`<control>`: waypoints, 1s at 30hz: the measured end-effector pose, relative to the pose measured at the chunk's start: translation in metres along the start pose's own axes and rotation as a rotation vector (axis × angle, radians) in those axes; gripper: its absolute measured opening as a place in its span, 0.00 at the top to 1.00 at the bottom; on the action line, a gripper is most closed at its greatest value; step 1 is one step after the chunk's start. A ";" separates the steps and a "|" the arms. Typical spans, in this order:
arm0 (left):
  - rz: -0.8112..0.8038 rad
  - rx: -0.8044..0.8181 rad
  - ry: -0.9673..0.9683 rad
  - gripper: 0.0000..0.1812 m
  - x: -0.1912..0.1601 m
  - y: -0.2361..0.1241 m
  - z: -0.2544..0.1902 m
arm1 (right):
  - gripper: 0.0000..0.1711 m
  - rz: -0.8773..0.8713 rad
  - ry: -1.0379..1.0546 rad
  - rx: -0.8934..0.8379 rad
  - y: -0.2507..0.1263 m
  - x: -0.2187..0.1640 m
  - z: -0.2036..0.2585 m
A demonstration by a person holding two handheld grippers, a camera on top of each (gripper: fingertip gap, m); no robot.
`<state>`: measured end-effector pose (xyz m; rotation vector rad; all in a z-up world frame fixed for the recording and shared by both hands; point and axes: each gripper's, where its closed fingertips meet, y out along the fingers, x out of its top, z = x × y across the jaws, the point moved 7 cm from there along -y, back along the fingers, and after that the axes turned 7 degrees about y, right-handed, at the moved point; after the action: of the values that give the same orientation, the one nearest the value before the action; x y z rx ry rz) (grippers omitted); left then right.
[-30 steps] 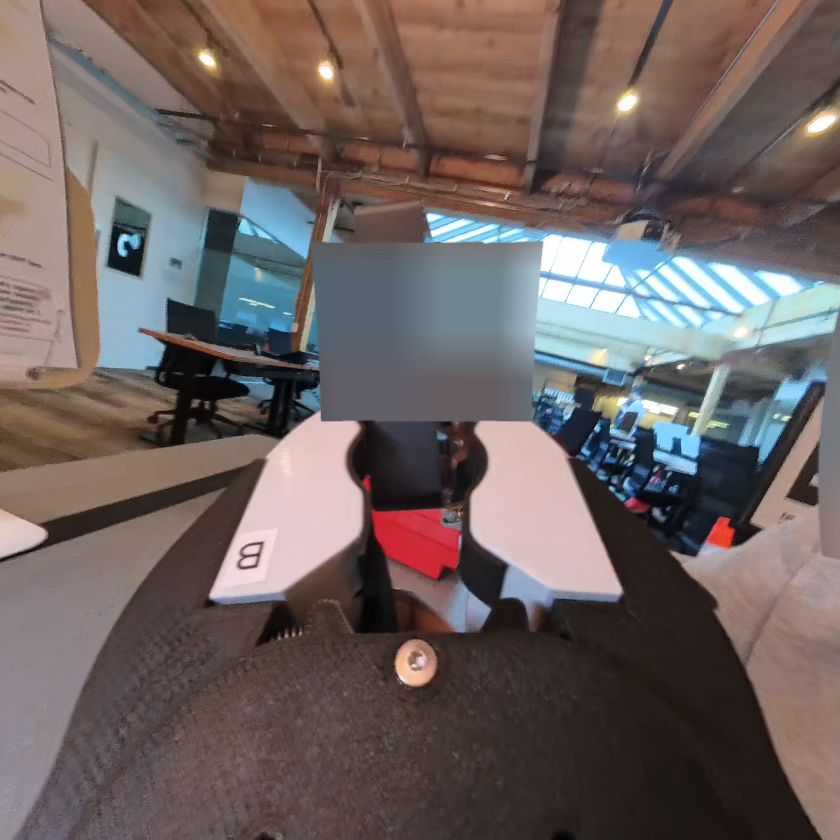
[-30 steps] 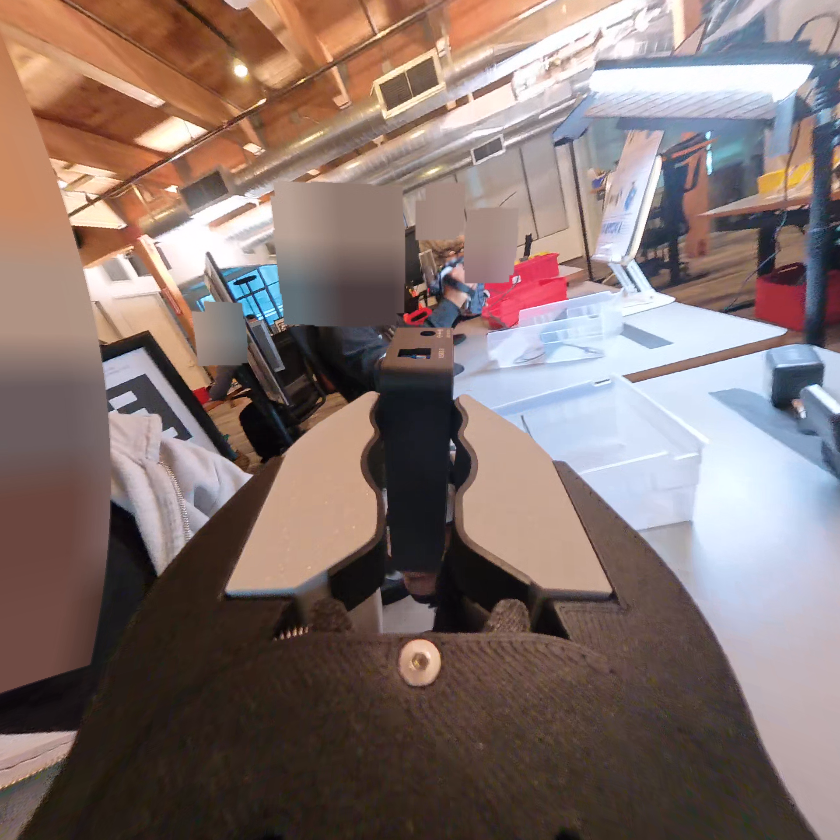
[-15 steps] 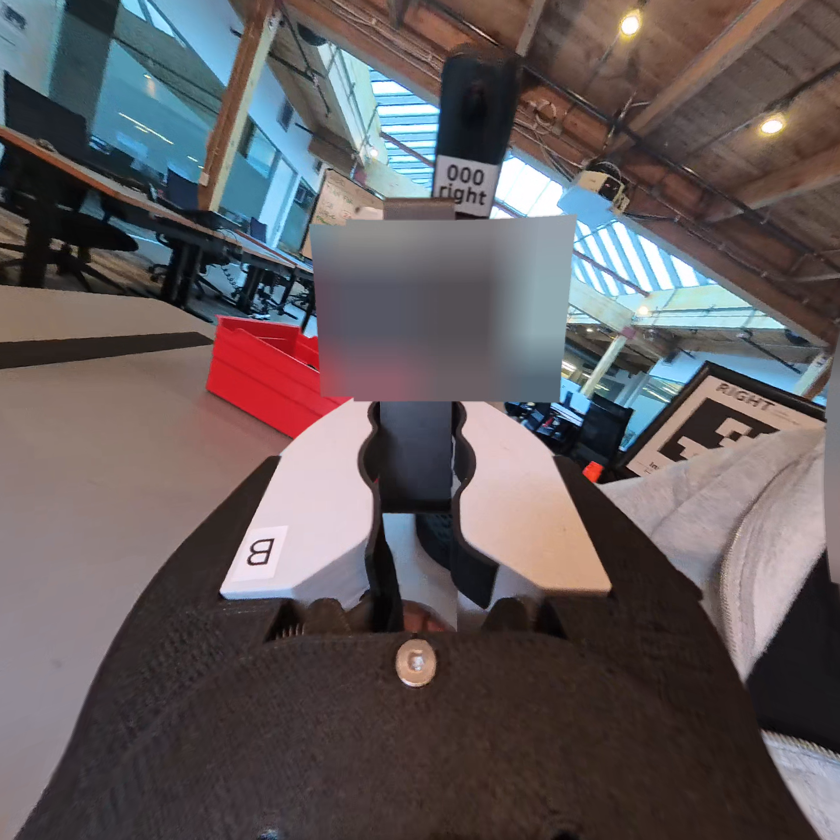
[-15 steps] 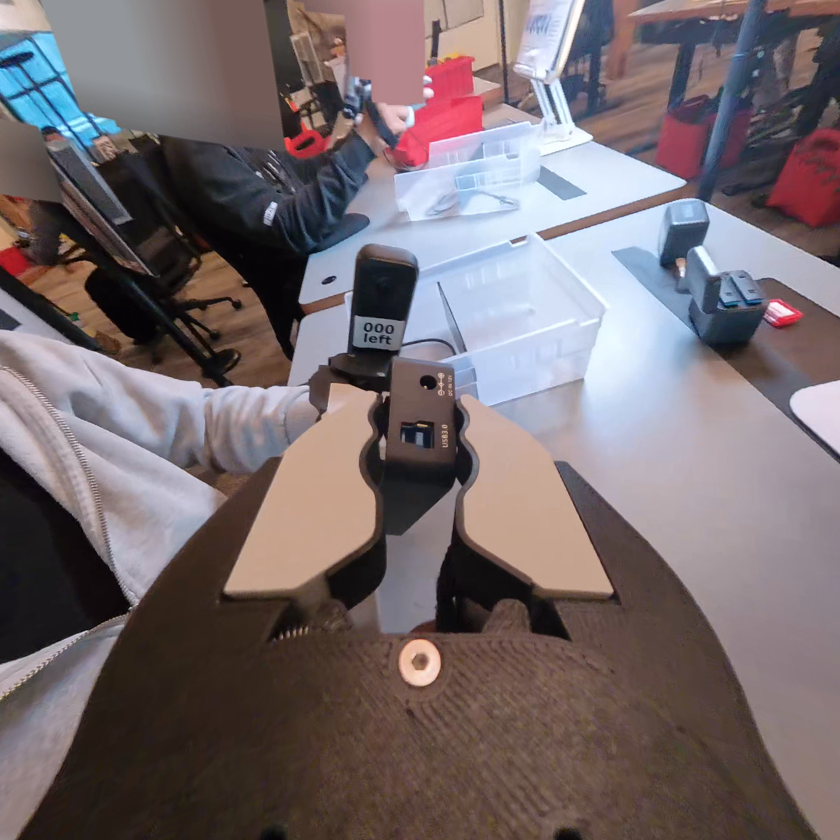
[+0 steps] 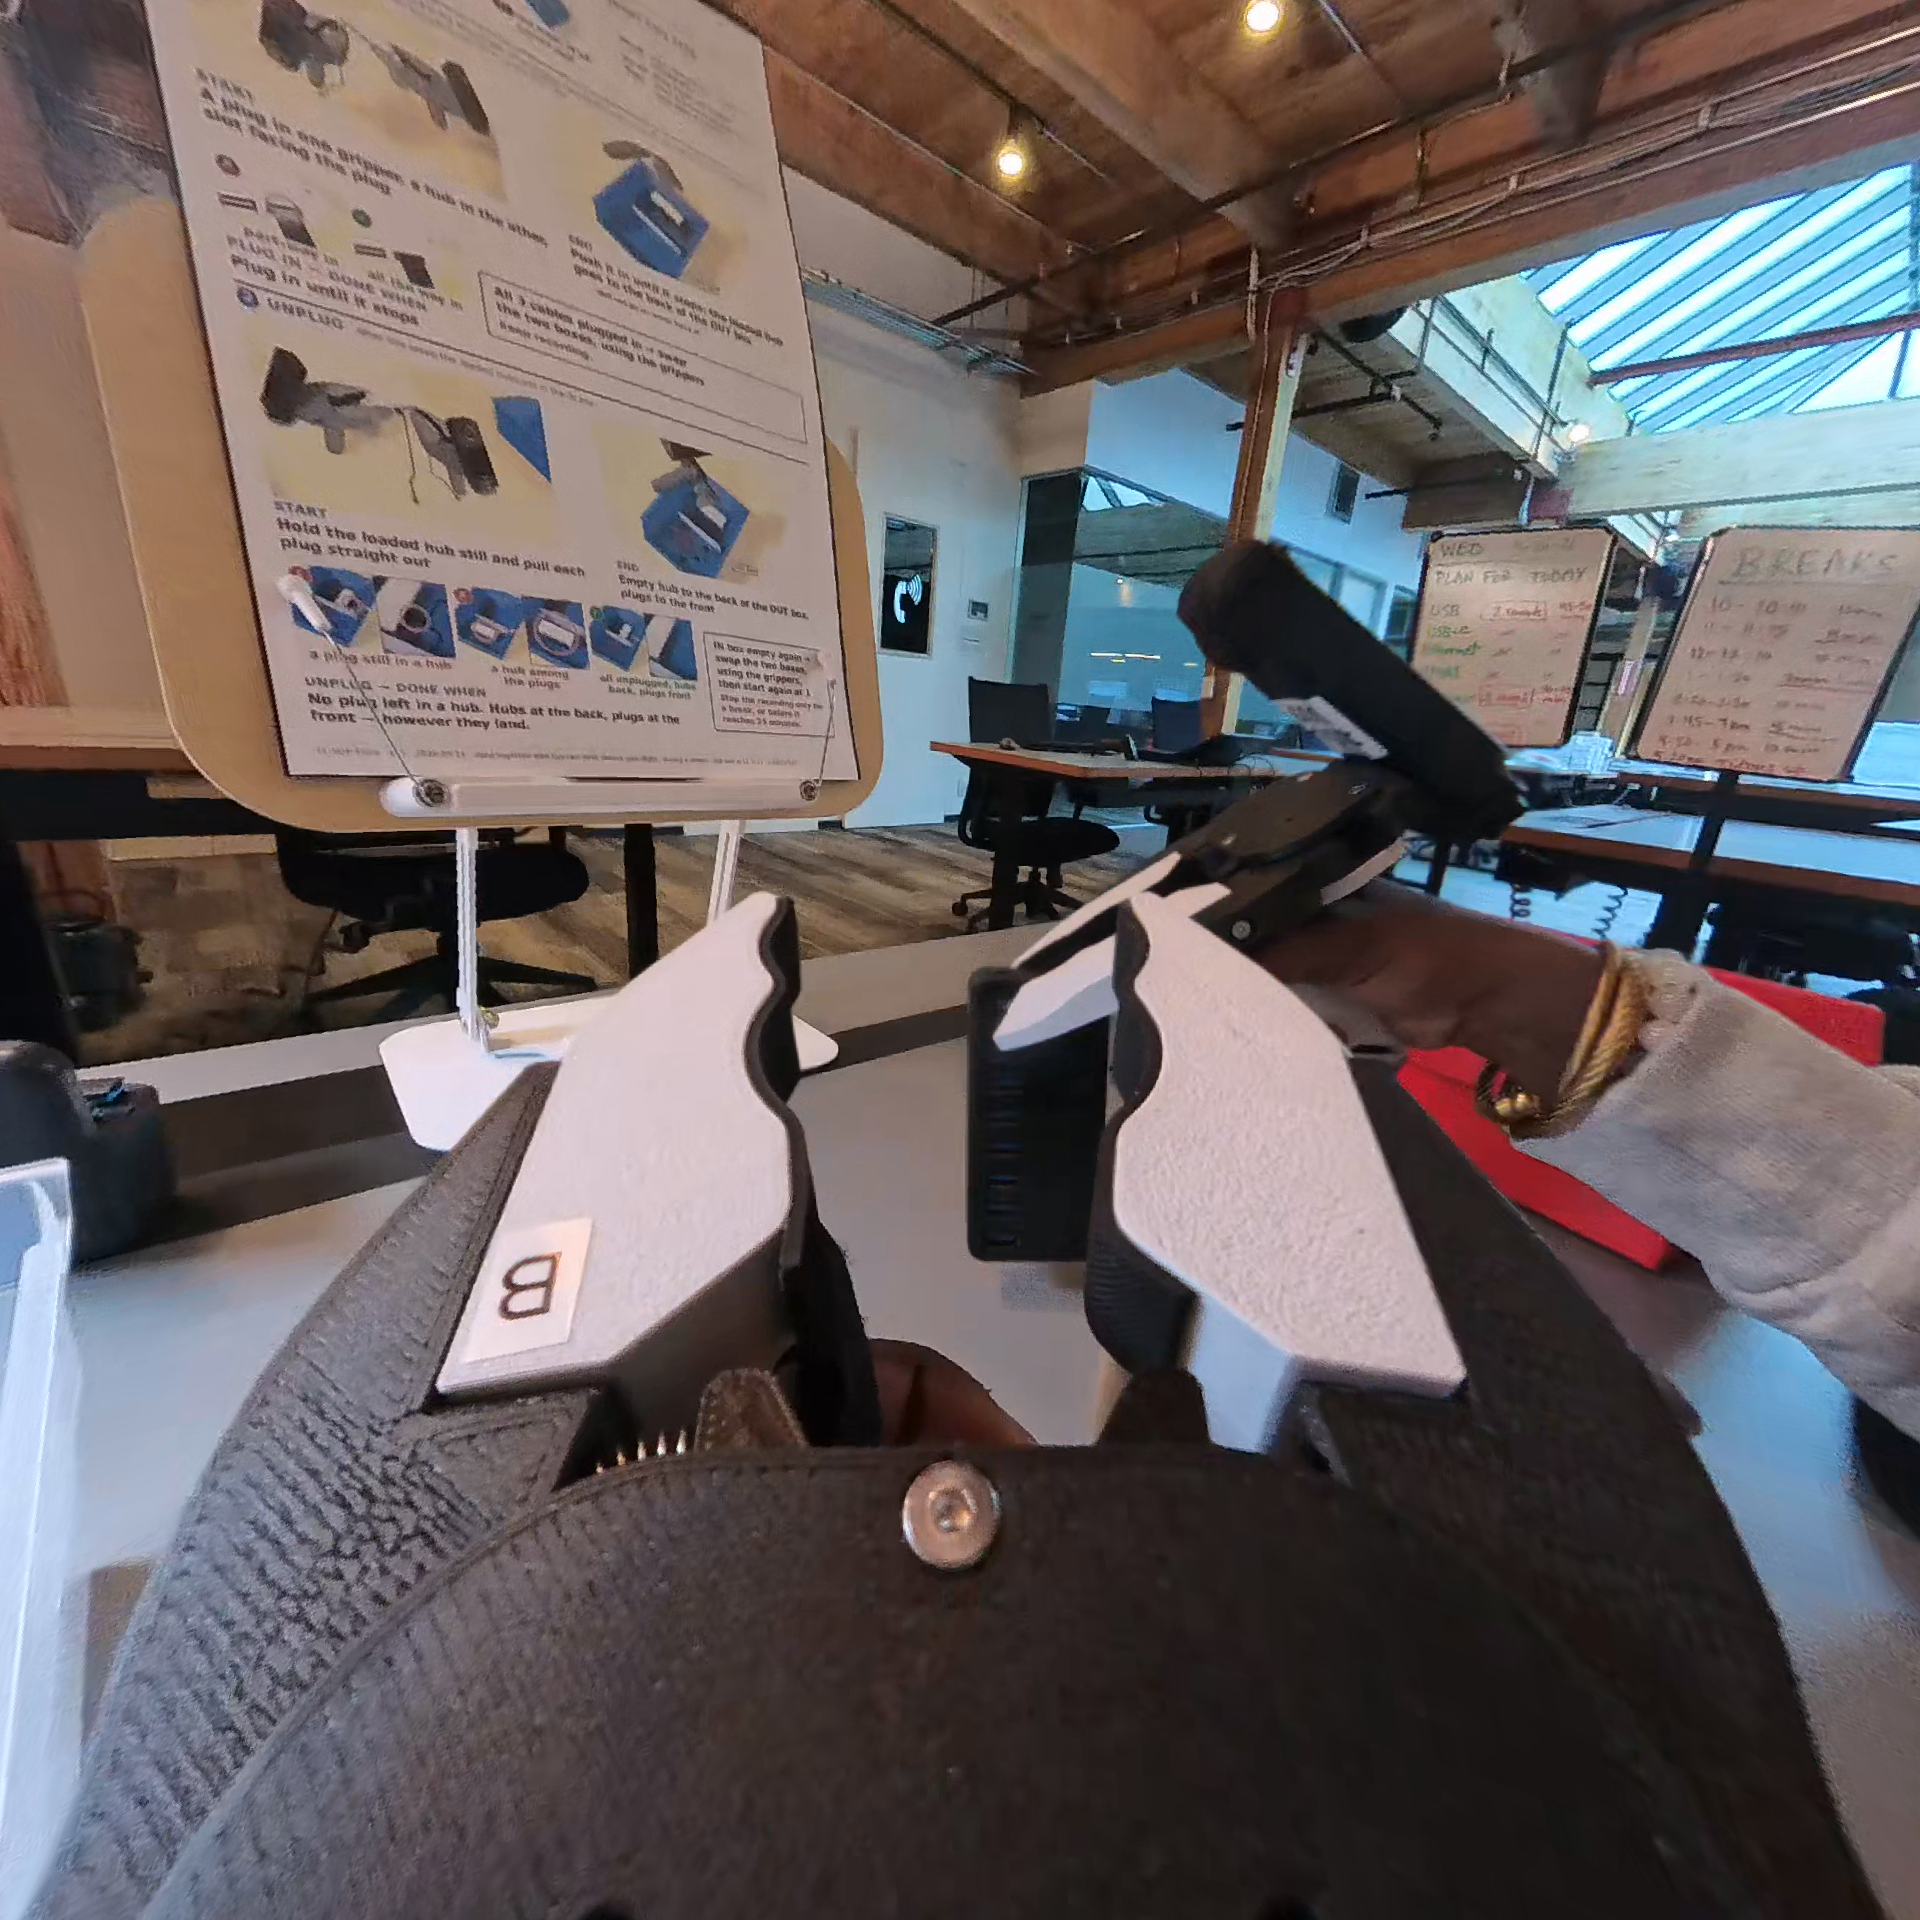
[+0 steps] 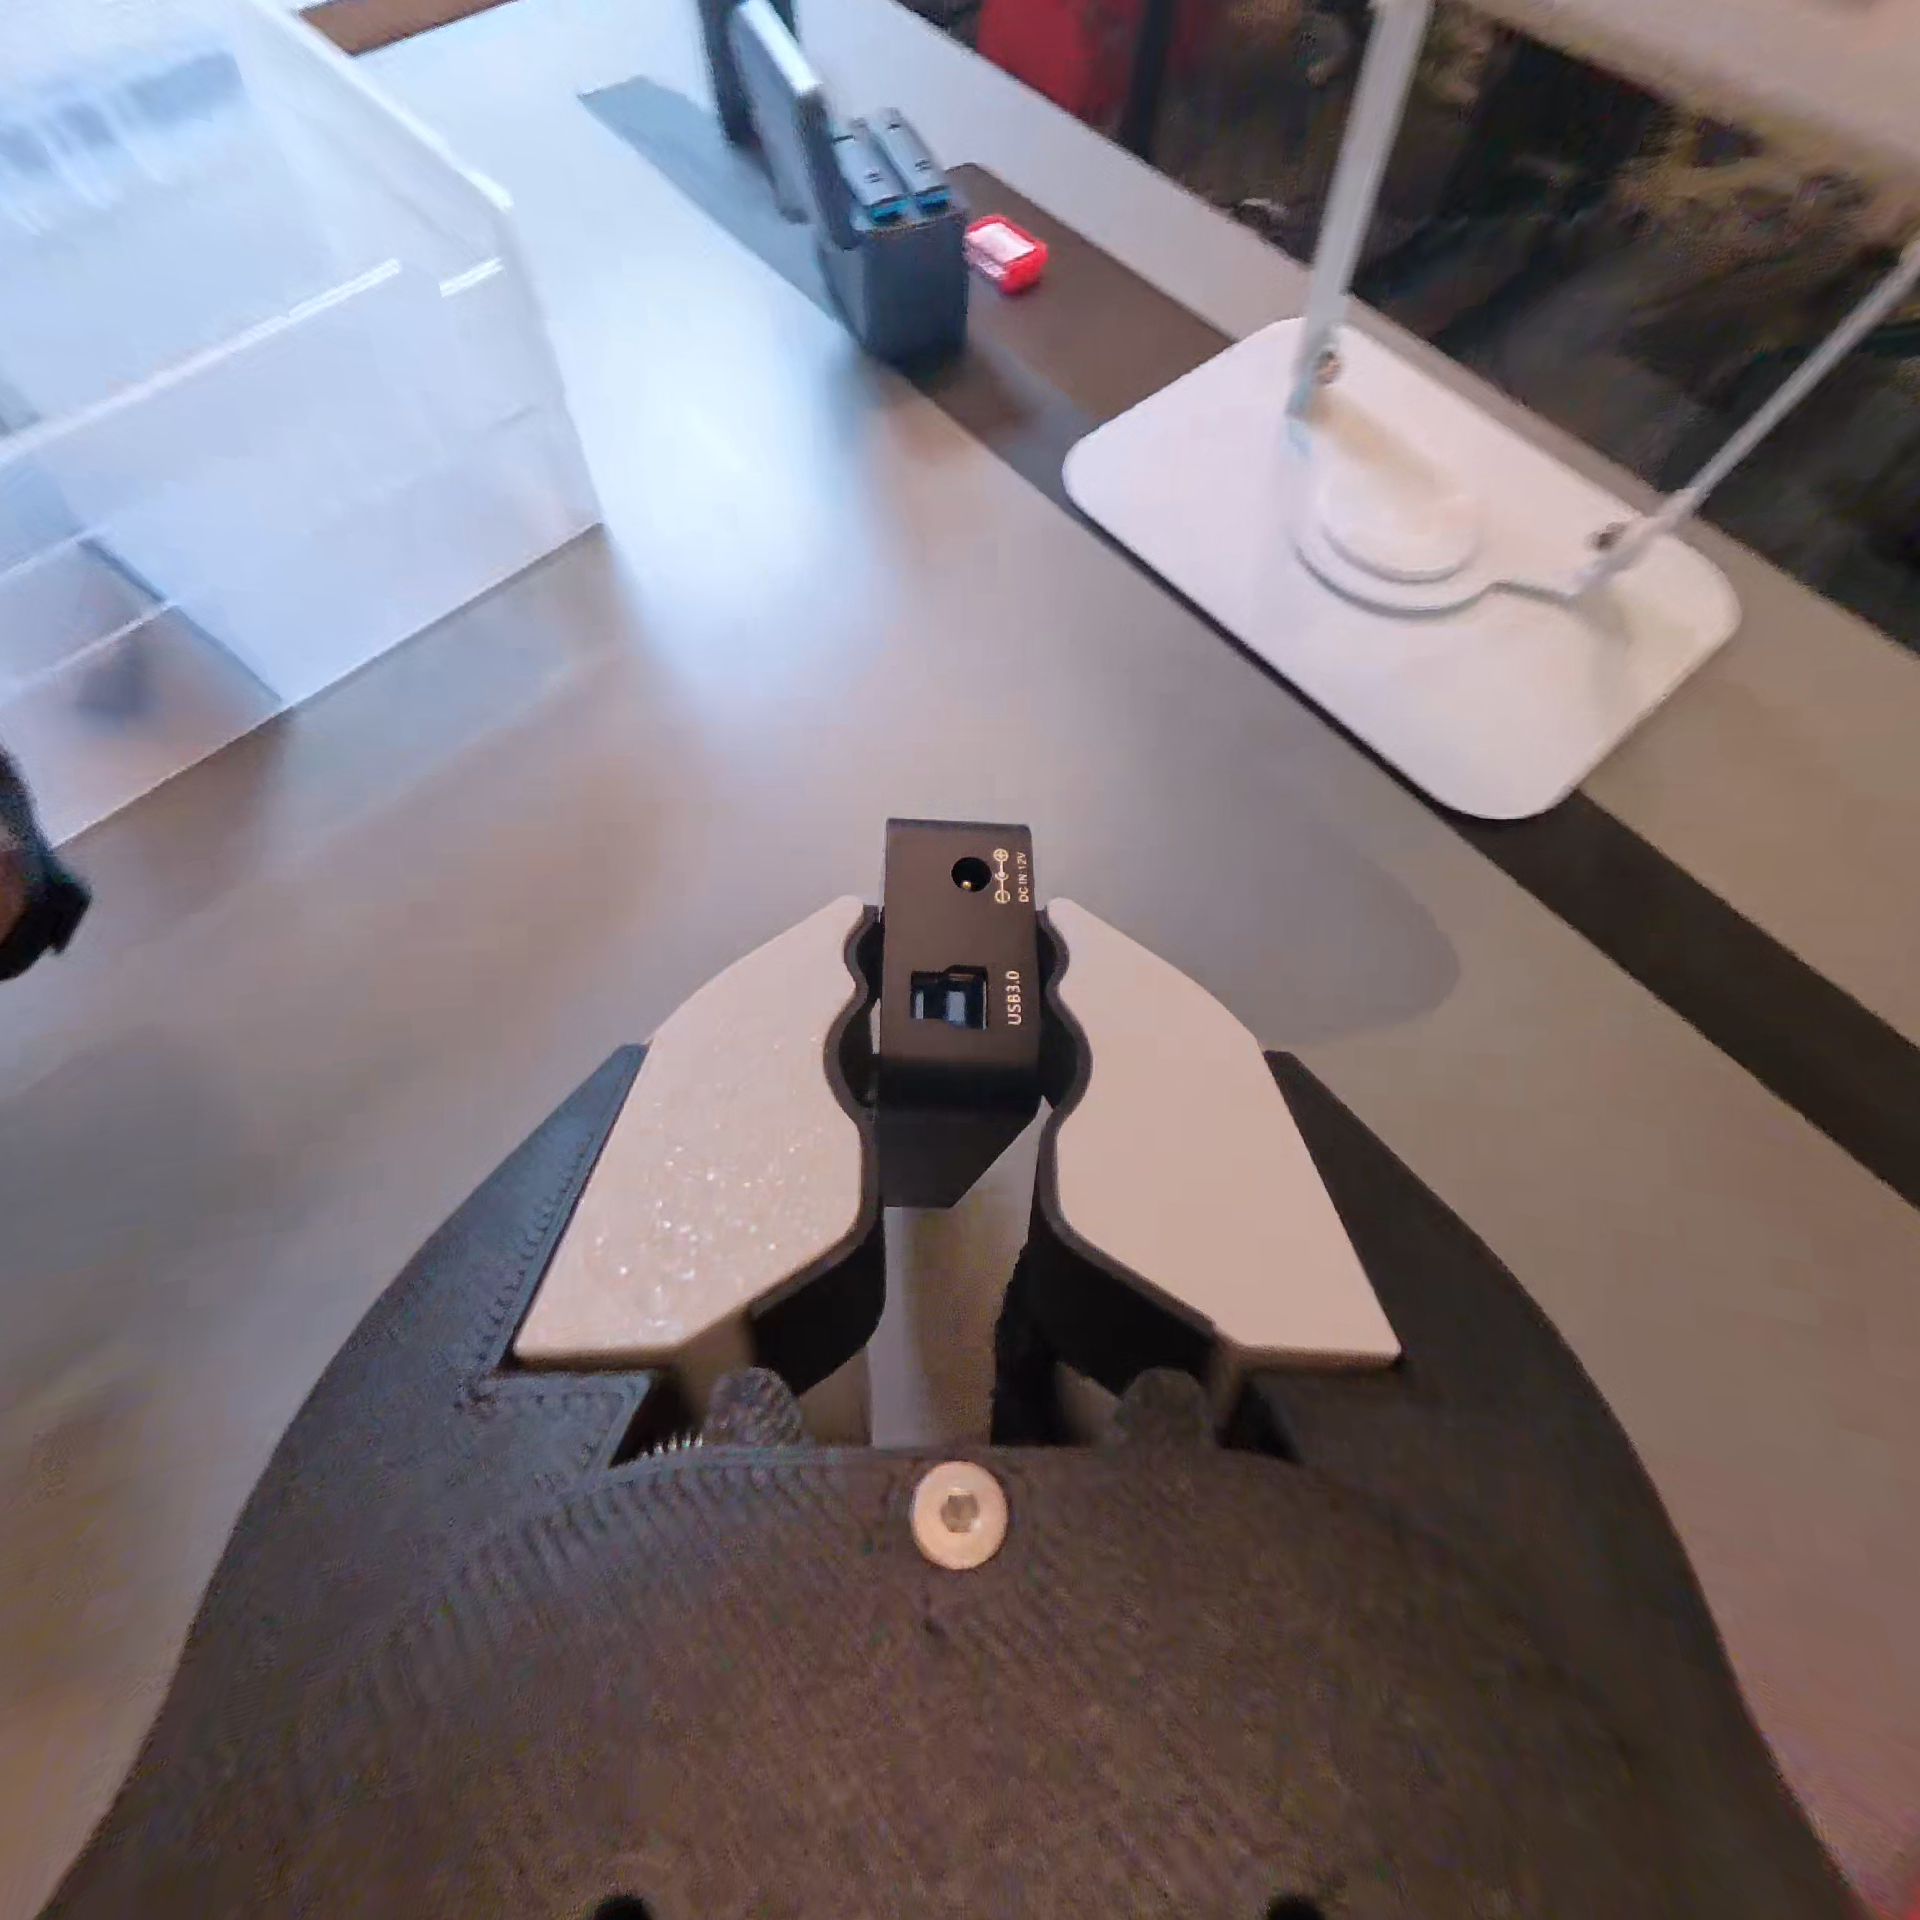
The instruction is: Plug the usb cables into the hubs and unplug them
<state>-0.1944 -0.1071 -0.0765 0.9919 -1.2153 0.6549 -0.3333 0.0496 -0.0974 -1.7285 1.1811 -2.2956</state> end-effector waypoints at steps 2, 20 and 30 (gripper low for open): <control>0.011 -0.004 0.030 0.68 -0.002 0.001 -0.001 | 0.84 0.008 -0.033 0.097 0.003 -0.008 -0.001; 0.106 -0.141 0.080 0.68 -0.015 0.007 -0.021 | 0.58 -0.068 -0.190 0.162 -0.023 -0.006 -0.006; 0.307 -0.366 0.138 0.68 0.009 0.003 -0.051 | 0.60 -0.673 -0.157 0.206 -0.133 0.049 -0.001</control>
<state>-0.1716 -0.0614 -0.0687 0.4522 -1.3180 0.6958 -0.2997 0.1222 0.0191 -2.4251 0.3340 -2.3963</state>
